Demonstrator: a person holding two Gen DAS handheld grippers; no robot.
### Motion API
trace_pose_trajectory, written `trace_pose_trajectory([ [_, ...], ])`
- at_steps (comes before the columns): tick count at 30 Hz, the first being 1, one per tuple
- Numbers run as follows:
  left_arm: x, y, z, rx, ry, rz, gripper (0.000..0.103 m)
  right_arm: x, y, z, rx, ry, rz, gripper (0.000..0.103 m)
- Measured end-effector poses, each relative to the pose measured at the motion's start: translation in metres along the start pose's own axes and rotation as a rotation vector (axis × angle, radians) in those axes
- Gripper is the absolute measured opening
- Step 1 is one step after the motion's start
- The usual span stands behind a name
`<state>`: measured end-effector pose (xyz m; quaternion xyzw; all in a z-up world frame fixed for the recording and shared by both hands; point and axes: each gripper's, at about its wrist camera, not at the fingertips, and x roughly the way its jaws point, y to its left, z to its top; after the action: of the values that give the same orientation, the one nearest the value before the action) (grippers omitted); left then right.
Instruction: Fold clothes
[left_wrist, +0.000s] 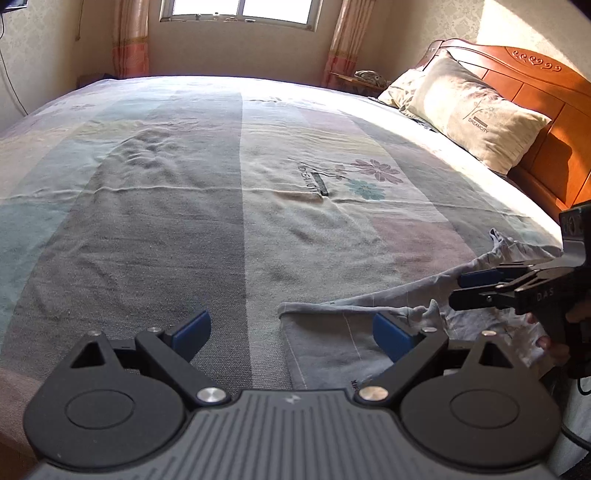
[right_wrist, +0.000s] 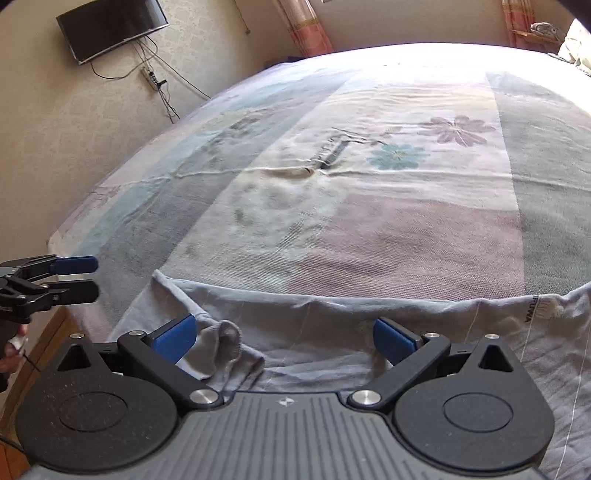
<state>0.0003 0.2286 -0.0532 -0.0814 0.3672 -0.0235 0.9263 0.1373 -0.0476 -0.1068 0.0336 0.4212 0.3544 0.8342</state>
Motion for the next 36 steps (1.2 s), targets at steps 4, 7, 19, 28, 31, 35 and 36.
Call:
trace_pose_trajectory([
  [4, -0.001, -0.015, -0.006, 0.042, 0.01, -0.007, 0.095, 0.002, 0.006, 0.001, -0.036, -0.021, -0.016, 0.103],
  [7, -0.004, -0.023, -0.007, 0.059, 0.009, 0.0, 0.095, -0.019, 0.006, 0.0, -0.032, -0.053, -0.036, 0.103],
  [19, 0.0, -0.034, -0.014, 0.056, 0.022, -0.018, 0.095, -0.044, -0.065, -0.015, -0.08, -0.079, -0.41, 0.103],
  [28, 0.005, -0.032, -0.02, 0.048, 0.045, 0.003, 0.095, -0.041, -0.076, -0.011, -0.054, -0.06, -0.425, 0.103],
  [31, 0.005, -0.032, -0.021, 0.054, 0.047, 0.006, 0.095, -0.046, -0.074, -0.005, -0.049, -0.082, -0.433, 0.103],
  [35, 0.006, -0.032, -0.023, 0.06, 0.054, 0.01, 0.095, -0.047, -0.081, 0.002, -0.079, -0.157, -0.489, 0.103],
  [36, 0.007, -0.032, -0.024, 0.063, 0.059, 0.014, 0.095, -0.041, -0.087, 0.004, -0.064, -0.142, -0.476, 0.103],
])
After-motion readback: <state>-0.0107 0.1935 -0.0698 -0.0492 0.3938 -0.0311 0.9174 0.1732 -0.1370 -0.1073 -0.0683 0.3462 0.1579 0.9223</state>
